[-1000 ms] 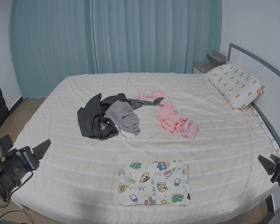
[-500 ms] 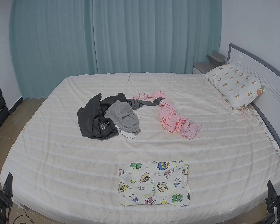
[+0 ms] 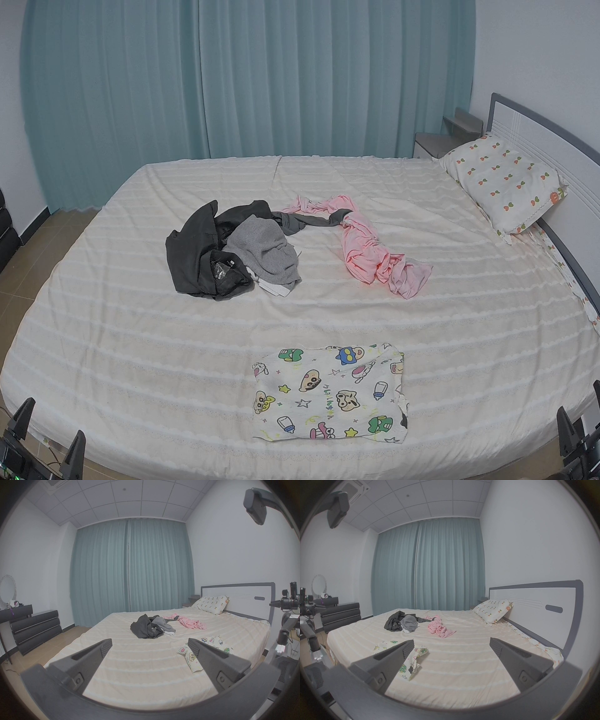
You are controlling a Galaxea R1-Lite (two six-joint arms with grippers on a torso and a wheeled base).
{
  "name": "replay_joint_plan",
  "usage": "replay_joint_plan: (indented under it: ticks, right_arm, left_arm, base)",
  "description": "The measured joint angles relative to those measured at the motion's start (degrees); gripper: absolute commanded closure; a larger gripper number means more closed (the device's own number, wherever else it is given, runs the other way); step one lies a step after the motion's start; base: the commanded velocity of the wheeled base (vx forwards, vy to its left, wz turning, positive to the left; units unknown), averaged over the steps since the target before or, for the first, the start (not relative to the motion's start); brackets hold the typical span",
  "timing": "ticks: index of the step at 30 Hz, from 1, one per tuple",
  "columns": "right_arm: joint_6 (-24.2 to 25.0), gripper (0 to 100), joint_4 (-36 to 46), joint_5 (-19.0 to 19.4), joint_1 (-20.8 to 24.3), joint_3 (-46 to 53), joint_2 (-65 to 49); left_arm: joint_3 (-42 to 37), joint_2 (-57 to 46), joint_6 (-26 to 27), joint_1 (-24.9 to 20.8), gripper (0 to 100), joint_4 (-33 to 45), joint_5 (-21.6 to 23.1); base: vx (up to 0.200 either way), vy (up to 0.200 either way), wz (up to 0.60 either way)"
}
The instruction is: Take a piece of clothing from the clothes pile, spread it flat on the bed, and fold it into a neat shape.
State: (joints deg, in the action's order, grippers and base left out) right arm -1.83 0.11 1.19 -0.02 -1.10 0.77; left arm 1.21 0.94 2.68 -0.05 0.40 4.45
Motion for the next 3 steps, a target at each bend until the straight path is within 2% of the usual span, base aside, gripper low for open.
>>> replay_joint_plan:
  ticks: [3]
  right_arm:
    - [1.58, 0, -0.01, 0.02, -0.05, 0.06, -0.11]
  left_arm:
    - [-0.13, -0.21, -1.21, 0.12, 0, 0.02, -0.11]
  base:
    - [0.0, 0.0, 0.0]
